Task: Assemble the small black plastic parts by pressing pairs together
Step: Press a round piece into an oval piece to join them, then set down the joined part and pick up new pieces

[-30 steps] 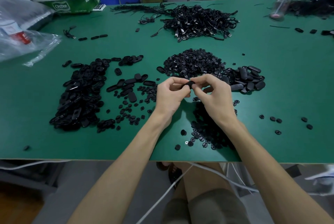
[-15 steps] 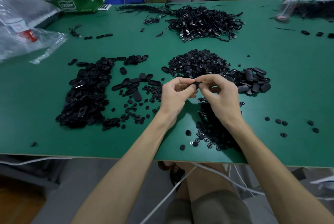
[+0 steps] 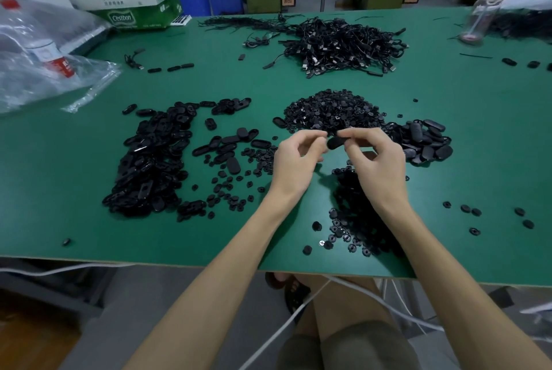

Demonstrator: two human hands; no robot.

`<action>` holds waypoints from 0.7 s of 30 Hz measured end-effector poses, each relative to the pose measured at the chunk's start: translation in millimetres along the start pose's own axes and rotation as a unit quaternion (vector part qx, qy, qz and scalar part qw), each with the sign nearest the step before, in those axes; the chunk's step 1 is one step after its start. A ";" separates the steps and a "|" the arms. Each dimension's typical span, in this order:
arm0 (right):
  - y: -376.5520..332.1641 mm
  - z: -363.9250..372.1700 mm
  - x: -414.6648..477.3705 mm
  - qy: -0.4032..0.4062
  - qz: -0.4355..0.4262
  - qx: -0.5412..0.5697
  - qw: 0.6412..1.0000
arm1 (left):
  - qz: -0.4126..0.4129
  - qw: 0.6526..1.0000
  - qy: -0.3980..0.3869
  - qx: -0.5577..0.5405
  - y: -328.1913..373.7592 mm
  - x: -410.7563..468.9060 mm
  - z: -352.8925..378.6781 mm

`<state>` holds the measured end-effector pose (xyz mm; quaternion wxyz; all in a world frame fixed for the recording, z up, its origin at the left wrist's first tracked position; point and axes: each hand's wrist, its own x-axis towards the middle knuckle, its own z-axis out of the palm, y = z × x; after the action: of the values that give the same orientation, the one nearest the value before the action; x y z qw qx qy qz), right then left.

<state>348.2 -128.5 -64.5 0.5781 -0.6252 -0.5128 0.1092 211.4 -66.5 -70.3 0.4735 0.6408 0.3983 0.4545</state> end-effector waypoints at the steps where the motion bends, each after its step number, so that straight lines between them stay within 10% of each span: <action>1: 1.3 -1.3 1.1 0.014 0.015 0.006 1.000 | 0.000 0.999 0.001 0.044 3.2 3.2 -5.2; 4: 6.4 -5.0 4.6 0.061 0.058 0.021 0.996 | 0.001 0.972 0.021 0.234 9.6 15.5 -36.0; 9: 13.7 -6.2 8.9 0.113 0.141 0.064 0.981 | -0.050 0.763 0.098 0.637 11.7 39.2 -118.4; 12: 18.3 -7.2 10.1 0.111 0.170 0.065 0.977 | -0.135 0.706 0.070 0.692 9.3 46.6 -155.2; 21: 17.7 -6.2 10.8 0.073 0.195 0.053 0.977 | -0.082 0.686 0.091 0.717 -7.9 40.5 -179.1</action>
<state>366.7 -120.5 -72.4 0.6143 -0.6878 -0.3305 0.2010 49.9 17.3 -44.9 -0.1338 0.7053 0.6947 0.0459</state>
